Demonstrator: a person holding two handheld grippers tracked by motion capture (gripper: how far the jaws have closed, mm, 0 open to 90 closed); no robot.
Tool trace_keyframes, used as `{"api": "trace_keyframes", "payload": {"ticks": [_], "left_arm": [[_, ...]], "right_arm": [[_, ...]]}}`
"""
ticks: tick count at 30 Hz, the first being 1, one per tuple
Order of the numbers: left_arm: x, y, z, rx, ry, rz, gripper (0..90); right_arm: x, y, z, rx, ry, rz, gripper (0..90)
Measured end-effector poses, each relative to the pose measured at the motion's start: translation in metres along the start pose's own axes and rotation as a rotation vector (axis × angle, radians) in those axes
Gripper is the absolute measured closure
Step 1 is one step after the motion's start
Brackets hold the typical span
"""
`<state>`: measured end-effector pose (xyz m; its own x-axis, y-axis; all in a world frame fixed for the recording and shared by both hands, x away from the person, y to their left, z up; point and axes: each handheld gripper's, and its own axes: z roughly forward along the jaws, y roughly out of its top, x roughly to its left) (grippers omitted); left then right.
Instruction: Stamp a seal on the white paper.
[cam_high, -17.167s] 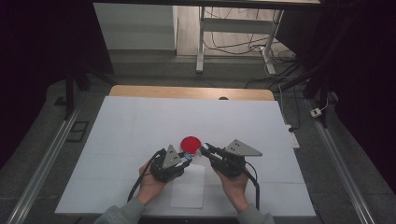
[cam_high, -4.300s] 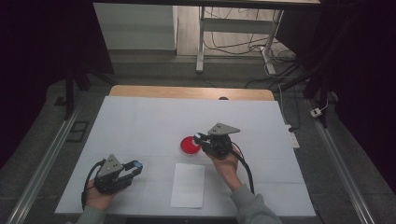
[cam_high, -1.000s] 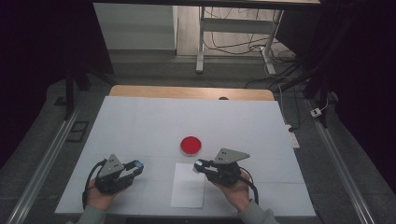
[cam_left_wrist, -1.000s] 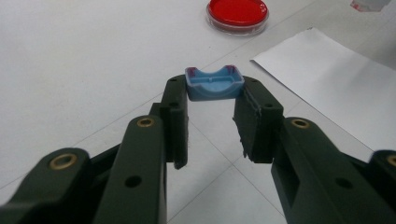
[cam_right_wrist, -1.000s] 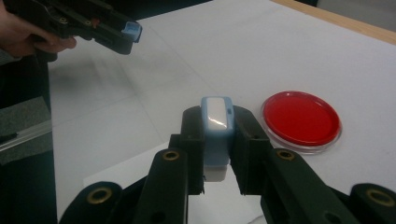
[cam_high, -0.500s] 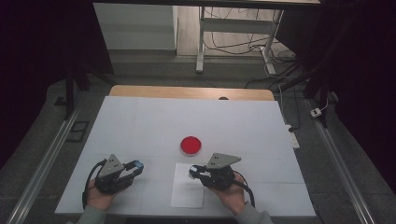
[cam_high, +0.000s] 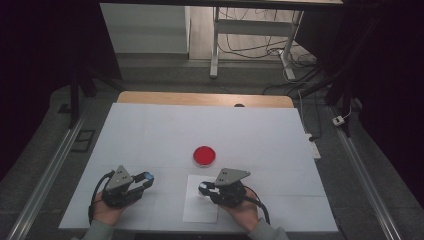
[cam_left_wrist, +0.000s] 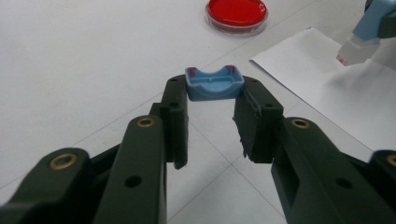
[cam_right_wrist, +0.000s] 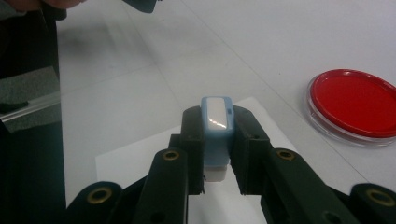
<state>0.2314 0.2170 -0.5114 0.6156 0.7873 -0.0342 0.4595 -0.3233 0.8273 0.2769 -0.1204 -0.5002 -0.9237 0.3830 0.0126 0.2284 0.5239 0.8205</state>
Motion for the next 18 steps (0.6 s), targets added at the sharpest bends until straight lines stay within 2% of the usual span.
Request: {"api": "trace_keyframes", "payload": {"ticks": [6,18], "left_arm": [[0.0,0.0,0.0,0.001,-0.001,0.0,65.6],[-0.001,0.0,0.001,0.002,-0.005,0.001,65.6]], "right_arm": [[0.0,-0.002,0.004,0.01,-0.012,-0.022,75.6],[-0.002,-0.007,0.011,0.026,-0.028,-0.035,75.6]]}}
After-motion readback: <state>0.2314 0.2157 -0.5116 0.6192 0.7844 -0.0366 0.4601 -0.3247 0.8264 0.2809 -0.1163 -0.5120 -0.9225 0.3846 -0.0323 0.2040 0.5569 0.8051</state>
